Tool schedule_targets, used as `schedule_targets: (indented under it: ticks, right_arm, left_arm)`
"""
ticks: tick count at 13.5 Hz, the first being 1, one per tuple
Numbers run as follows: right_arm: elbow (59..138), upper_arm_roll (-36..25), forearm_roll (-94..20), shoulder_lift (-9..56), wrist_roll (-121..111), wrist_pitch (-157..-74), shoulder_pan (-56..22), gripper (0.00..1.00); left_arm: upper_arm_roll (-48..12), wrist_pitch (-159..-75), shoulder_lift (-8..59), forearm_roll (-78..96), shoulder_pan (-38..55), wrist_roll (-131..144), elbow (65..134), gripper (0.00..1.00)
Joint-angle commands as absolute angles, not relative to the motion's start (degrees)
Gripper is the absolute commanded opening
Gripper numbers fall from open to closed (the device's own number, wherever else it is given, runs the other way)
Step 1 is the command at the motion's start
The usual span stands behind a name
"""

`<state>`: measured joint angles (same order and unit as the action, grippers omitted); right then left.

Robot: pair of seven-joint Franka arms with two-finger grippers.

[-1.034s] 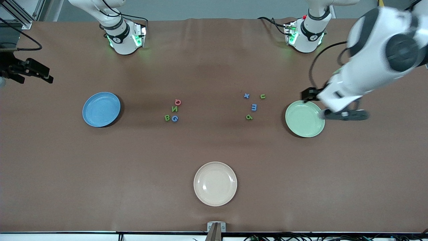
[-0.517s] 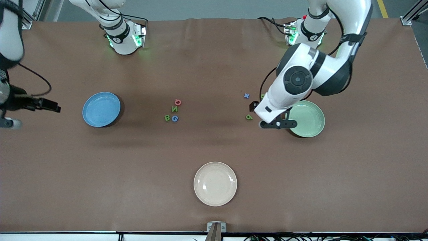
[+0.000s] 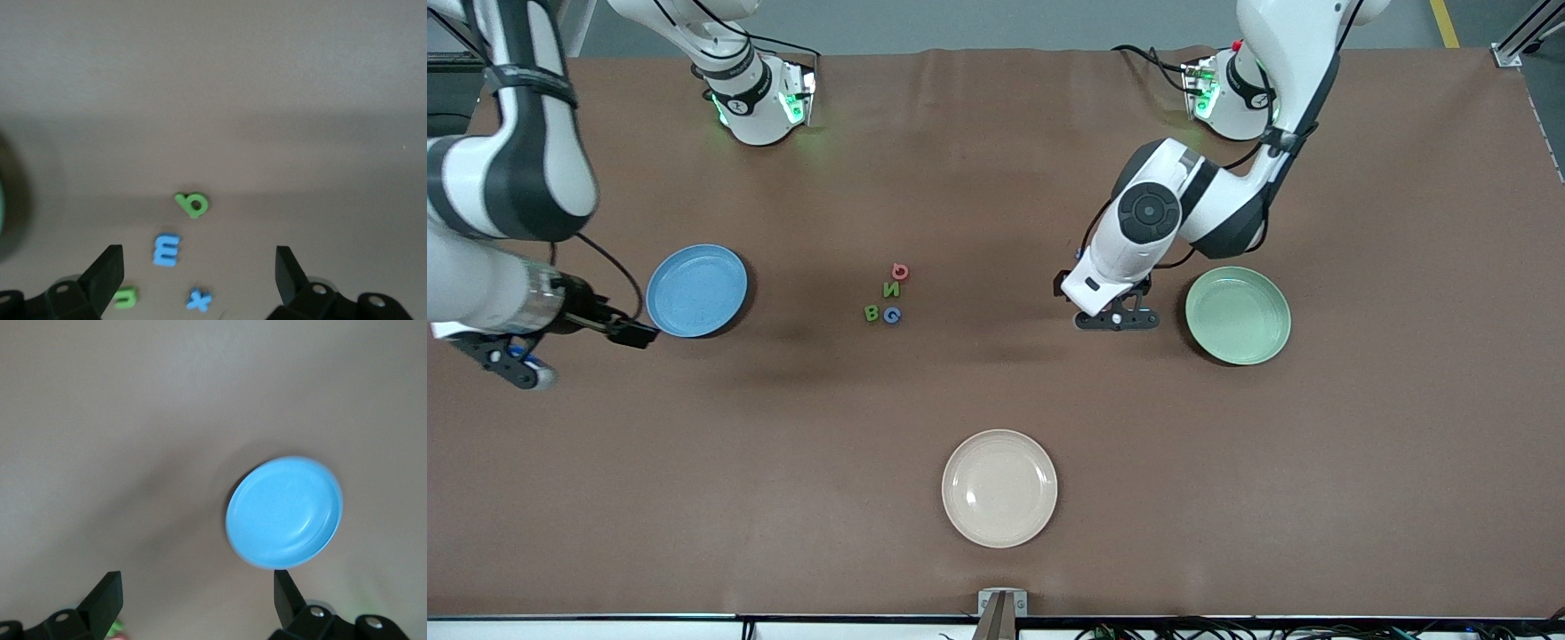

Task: Sort uppercase to blue plate, lowercase to green plate
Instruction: 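Grasp the green n with the left gripper while the right gripper grasps B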

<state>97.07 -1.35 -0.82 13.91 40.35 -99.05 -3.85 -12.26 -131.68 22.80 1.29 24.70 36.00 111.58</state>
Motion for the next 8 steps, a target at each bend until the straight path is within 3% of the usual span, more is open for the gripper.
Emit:
schedule_targets:
  ticks: [1,8]
  right_arm:
    - [103.07,-1.41,-0.87,12.39,55.77,-103.69,-8.51,1.00]
    - [121.63,-1.41,-6.59,11.51,78.90,-131.10,-21.69,0.99]
  left_arm:
    - [-11.78,-138.76,23.37,0.09,25.14,36.91,115.74,0.99]
    - [-11.69,-143.25,28.56,-2.55,25.22,38.49,116.02,0.87]
